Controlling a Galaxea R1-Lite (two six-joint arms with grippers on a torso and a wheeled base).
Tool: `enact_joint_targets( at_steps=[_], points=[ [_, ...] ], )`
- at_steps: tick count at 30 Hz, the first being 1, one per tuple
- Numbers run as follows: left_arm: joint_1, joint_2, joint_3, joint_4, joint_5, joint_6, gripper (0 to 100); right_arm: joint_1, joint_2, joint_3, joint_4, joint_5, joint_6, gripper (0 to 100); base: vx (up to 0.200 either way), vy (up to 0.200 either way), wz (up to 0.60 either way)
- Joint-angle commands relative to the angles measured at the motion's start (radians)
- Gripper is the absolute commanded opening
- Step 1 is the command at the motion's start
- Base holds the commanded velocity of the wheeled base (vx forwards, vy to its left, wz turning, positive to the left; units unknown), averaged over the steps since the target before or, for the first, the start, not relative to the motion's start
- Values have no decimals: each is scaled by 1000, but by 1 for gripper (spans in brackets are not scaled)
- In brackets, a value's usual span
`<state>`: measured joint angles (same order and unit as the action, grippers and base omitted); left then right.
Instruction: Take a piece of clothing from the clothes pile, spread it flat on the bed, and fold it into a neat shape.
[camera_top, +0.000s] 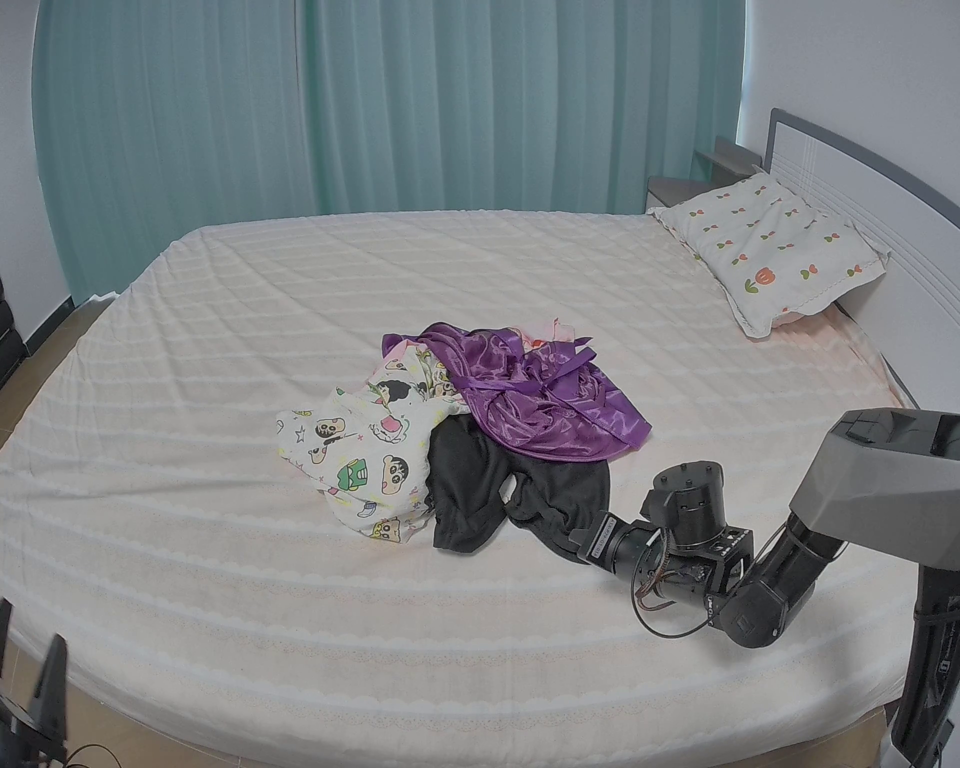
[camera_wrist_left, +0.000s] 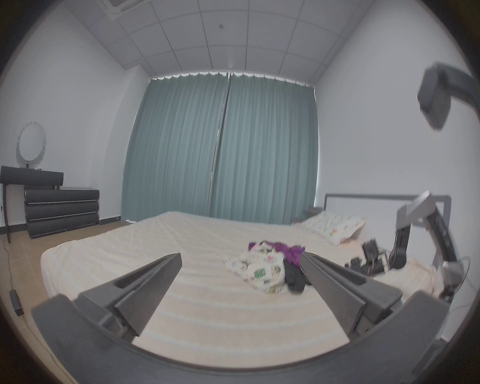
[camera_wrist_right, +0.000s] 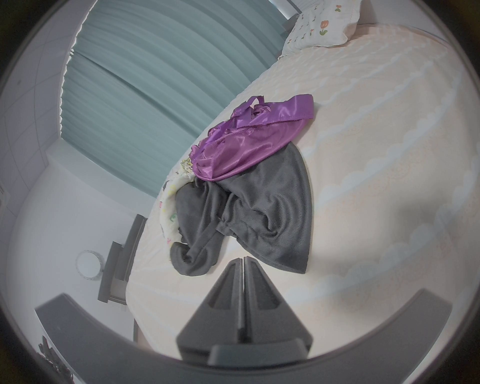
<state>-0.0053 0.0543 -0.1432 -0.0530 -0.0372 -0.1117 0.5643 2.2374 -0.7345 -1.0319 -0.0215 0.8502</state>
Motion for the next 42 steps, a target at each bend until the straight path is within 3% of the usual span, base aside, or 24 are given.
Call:
enact_joint_targets(
  at_steps=[1, 6, 12, 16, 20, 21, 27, 32, 42],
  points=[
    [-18, 297, -223, 32, -62, -75, 100, 2, -91, 152, -140, 31, 75, 0, 0, 0, 0],
    [-42, 549, -182, 18, -176, -57, 100, 2, -64, 237, -278, 31, 82, 0, 0, 0, 0],
    [-177, 886, -159, -150, -171, -54, 100, -6, -59, 322, -408, 26, 73, 0, 0, 0, 0],
    [-232, 987, -144, -235, -168, -62, 100, -20, -59, 308, -396, 21, 67, 0, 0, 0, 0],
    [-301, 1167, -157, -334, -133, -100, 100, -52, -42, 214, -255, 29, 55, 0, 0, 0, 0],
    [-320, 1227, -159, -386, -108, -111, 100, -57, -27, 179, -214, 25, 52, 100, 0, 0, 0],
    [-397, 1360, -157, -528, -56, -229, 100, -55, 31, 38, -103, 20, 30, 100, 0, 0, 0],
    [-435, 1360, -157, -533, -56, -279, 100, -46, 74, -37, -48, 18, 29, 100, 0, 0, 0],
    [-435, 1273, -150, -524, -55, -356, 100, -18, 148, -197, 89, 17, 24, 100, 0, 0, 0]
  ],
)
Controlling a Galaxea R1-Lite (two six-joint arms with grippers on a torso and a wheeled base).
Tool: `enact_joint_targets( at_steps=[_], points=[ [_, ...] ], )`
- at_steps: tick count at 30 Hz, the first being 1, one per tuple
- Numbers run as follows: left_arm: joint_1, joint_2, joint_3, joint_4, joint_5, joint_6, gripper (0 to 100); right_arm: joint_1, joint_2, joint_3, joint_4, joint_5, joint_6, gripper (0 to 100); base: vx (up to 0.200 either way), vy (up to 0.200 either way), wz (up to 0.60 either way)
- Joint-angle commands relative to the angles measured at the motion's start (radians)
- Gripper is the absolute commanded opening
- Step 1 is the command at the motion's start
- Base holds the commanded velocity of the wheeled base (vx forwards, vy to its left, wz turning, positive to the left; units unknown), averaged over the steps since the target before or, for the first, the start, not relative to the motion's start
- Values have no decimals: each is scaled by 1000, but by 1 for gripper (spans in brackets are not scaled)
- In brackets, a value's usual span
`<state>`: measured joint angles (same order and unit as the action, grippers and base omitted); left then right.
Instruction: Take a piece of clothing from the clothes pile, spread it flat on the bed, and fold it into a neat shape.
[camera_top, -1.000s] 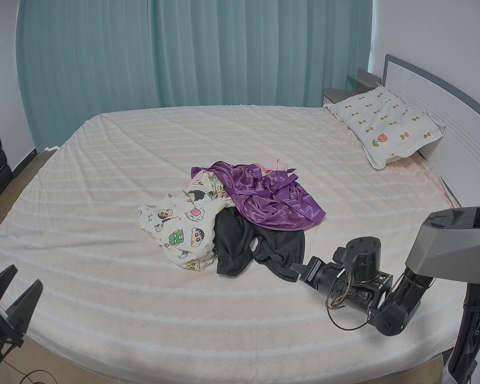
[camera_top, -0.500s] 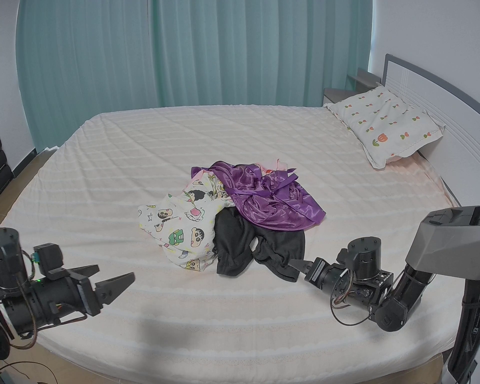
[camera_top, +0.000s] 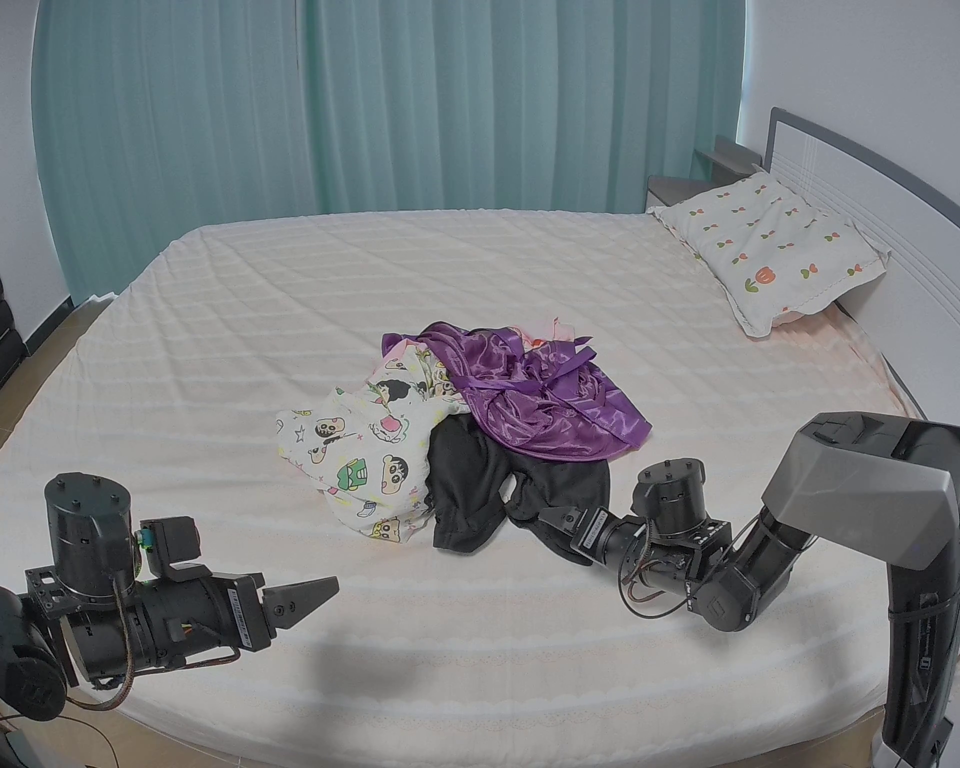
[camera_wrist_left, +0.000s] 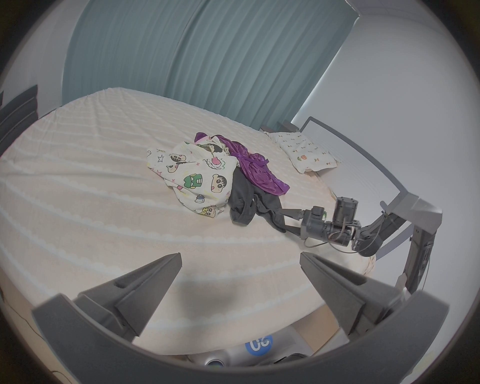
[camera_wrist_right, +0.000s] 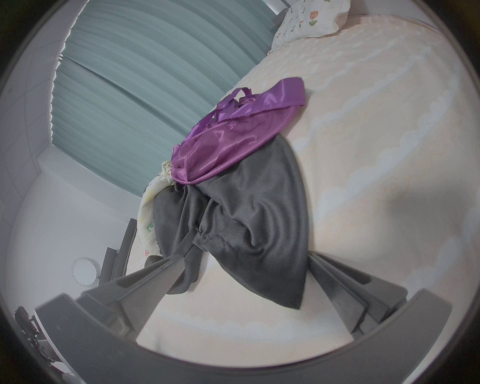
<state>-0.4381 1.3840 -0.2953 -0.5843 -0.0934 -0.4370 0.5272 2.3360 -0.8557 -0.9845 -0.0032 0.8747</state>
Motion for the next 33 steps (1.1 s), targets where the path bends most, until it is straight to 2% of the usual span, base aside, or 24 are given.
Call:
enact_joint_targets(
  at_steps=[1, 3, 5, 6, 11, 16, 17, 18, 20, 22, 23, 26, 33],
  points=[
    [-2, -60, 2, 7, 3, -34, 100, 22, 52, -85, 44, -1, -2, 100, 0, 0, 0],
    [-2, -60, 2, 7, 3, -34, 100, 22, 52, -85, 44, -1, -2, 100, 0, 0, 0],
    [-1, -60, 7, 7, 37, -39, 100, 39, 65, -141, 73, -1, -5, 100, 0, 0, 0],
    [-1, -59, 5, 7, 44, -39, 100, 42, 66, -152, 92, -1, -6, 0, 0, 0, 0],
    [-1, -46, -11, 6, 54, -39, 100, 65, 75, -175, 127, -23, -8, 0, 0, 0, 0],
    [-11, 61, -51, 0, 121, -43, 100, 59, 59, -152, 119, -35, 7, 0, 0, 0, 0],
    [-27, 138, -90, -3, 150, -86, 100, 57, 42, -123, 110, -38, 33, 0, 0, 0, 0],
    [-27, 138, -90, -3, 150, -86, 100, 57, 42, -123, 110, -38, 33, 0, 0, 0, 0],
    [-71, 262, -174, -3, 178, -195, 100, 60, -9, -52, 59, -40, 99, 0, 0, 0, 0],
    [-90, 302, -200, -2, 182, -226, 100, 62, -26, -22, 43, -40, 115, 0, 0, 0, 0],
    [-122, 380, -240, 1, 184, -253, 100, 60, -56, 27, 21, -40, 129, 0, 0, 0, 0],
    [-149, 500, -309, -2, 189, -255, 100, 50, -87, 104, 3, -40, 144, 0, 0, 0, 0],
    [-168, 750, -538, 1, 274, -261, 100, 7, -52, 155, -111, -20, 191, 0, 0, 0, 0]
  ],
)
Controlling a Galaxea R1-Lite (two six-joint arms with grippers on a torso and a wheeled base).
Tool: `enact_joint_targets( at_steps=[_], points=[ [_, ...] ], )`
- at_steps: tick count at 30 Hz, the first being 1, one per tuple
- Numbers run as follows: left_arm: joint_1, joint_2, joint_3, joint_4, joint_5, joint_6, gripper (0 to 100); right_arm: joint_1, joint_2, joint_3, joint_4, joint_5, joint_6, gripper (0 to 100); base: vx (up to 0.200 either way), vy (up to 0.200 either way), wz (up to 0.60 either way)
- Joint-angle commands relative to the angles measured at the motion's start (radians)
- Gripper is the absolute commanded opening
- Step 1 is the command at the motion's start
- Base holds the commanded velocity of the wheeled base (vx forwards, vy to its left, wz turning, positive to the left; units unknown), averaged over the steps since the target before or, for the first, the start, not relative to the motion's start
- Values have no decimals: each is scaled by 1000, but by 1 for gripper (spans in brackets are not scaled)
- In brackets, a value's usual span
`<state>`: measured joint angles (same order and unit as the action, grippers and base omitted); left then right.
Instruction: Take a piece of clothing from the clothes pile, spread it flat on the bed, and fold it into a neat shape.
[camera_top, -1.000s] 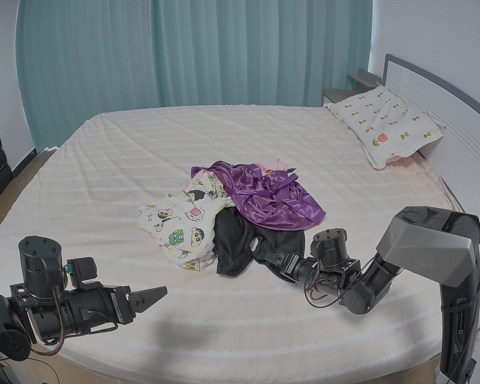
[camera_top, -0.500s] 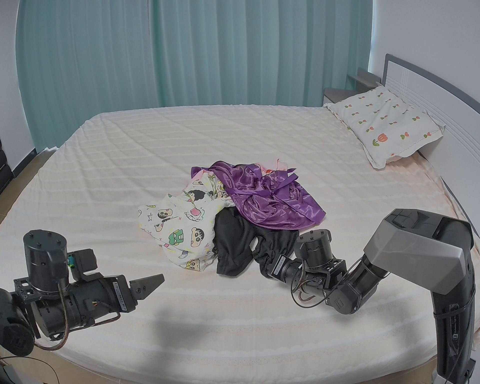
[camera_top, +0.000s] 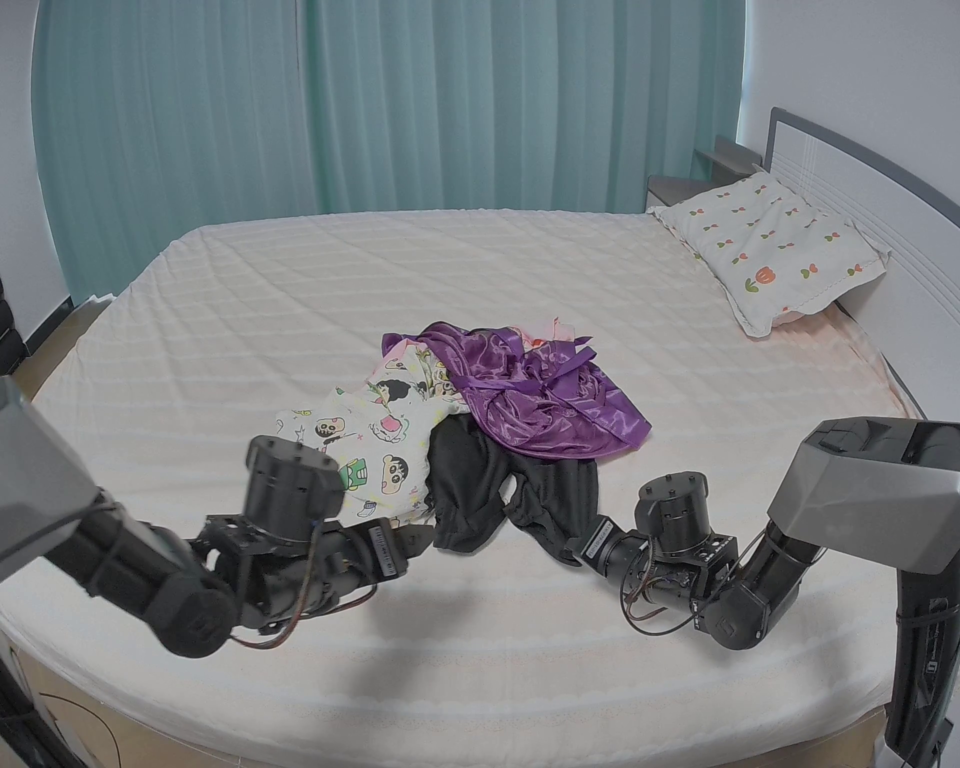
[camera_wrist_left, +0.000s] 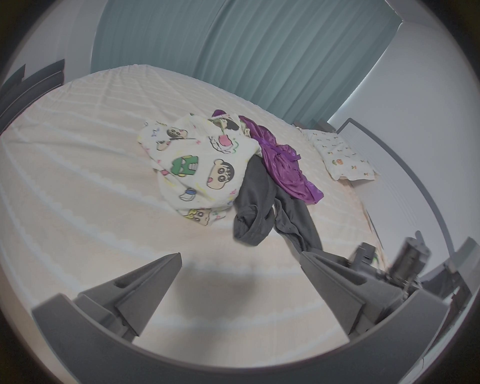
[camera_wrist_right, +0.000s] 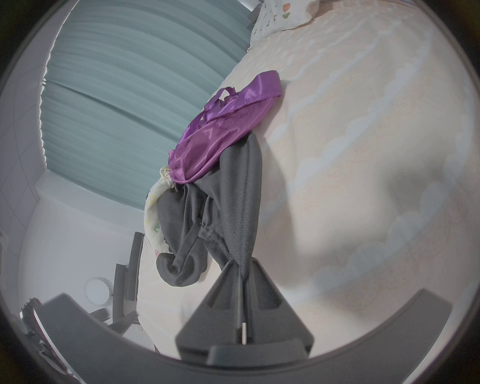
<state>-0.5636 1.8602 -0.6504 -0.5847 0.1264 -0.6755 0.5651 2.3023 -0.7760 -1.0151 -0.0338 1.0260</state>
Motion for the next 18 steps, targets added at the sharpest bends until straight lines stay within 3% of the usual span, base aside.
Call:
enact_joint_targets(
  at_steps=[1, 10, 18],
  points=[
    [-48, 310, -215, 2, 59, -22, 100, -31, -17, 80, -89, 11, 40, 0, 0, 0, 0],
    [-56, 433, -357, -6, 87, -22, 100, -31, -17, 81, -92, 11, 42, 0, 0, 0, 0],
    [-56, 508, -500, -7, 107, -82, 100, -31, -17, 83, -95, 8, 40, 0, 0, 0, 0]
  ],
)
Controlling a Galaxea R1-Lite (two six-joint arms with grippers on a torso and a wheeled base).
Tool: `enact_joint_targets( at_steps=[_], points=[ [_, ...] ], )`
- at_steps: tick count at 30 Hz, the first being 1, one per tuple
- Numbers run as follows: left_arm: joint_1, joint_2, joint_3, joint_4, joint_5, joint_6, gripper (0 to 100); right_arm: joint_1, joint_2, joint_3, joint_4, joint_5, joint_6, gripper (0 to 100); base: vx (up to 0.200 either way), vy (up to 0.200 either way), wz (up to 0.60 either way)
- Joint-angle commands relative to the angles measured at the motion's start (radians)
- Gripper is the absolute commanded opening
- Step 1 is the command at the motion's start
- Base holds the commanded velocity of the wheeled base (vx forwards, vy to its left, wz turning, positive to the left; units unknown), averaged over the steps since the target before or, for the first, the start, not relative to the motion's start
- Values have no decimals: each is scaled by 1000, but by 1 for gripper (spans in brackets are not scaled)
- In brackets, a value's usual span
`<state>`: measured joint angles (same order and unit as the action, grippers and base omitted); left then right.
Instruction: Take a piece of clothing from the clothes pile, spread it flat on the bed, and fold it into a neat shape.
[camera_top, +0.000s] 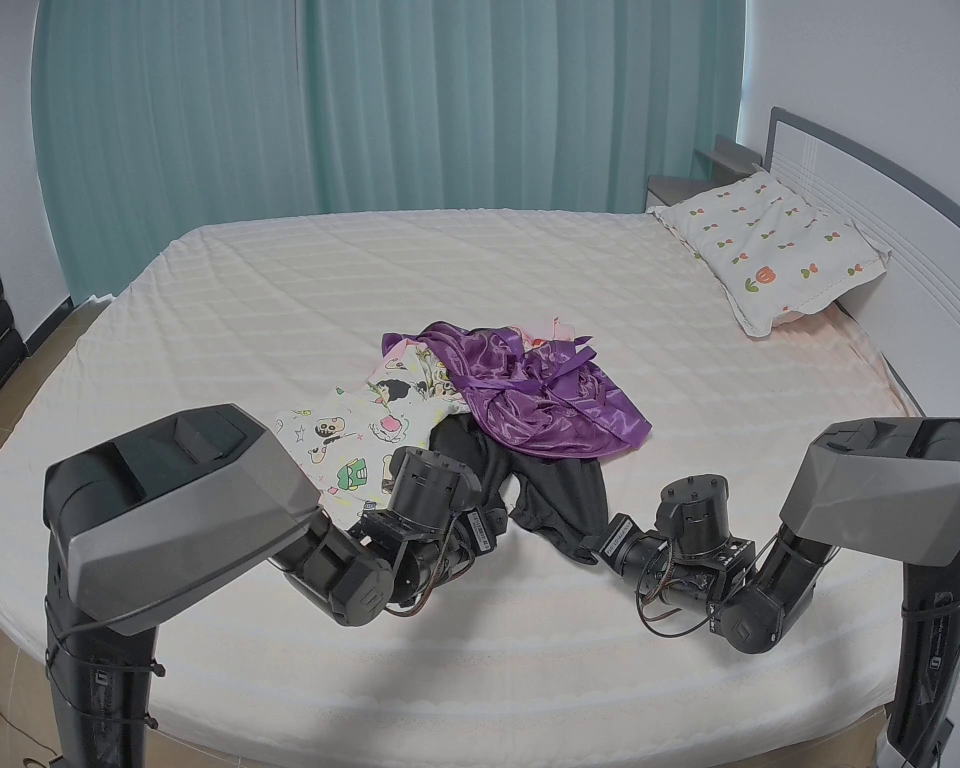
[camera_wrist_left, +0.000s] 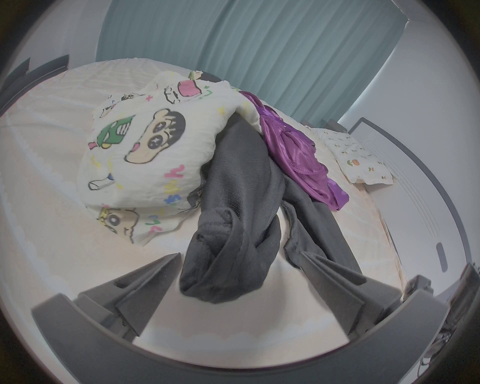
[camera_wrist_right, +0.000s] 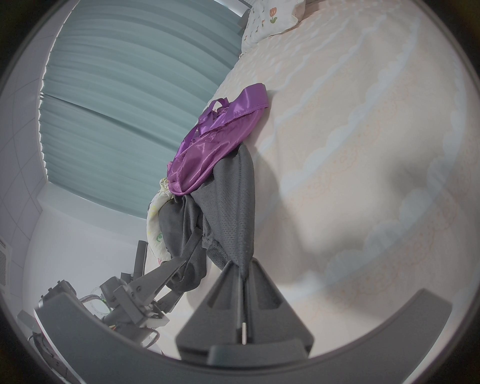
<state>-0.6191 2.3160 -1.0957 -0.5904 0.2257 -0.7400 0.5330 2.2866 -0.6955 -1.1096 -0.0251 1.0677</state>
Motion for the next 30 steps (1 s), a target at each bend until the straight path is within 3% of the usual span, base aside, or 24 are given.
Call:
enact_joint_targets(
  at_steps=[1, 9, 14, 20, 26, 28, 30],
  points=[
    [-1, 54, -62, -2, 15, -25, 0, 1, 1, 2, -3, -1, -2, 0, 0, 0, 0],
    [9, 97, -119, -2, 92, -56, 0, 5, 1, 8, -36, -9, -6, 0, 0, 0, 0],
    [9, 45, -98, 1, 93, -117, 0, 10, -9, 28, -82, -9, -9, 0, 0, 0, 0],
    [10, -224, 4, -2, 70, -150, 0, 24, -119, 71, -200, -9, -86, 0, 0, 0, 0],
    [10, -471, 25, 8, 32, -137, 0, 10, -317, 39, -213, 2, -204, 0, 0, 0, 0],
    [12, -500, 23, 6, 33, -125, 0, 9, -352, 19, -207, 4, -219, 0, 0, 0, 0],
    [22, -570, 19, -2, 38, -44, 0, 4, -430, -45, -188, 5, -261, 0, 0, 0, 0]
  ],
)
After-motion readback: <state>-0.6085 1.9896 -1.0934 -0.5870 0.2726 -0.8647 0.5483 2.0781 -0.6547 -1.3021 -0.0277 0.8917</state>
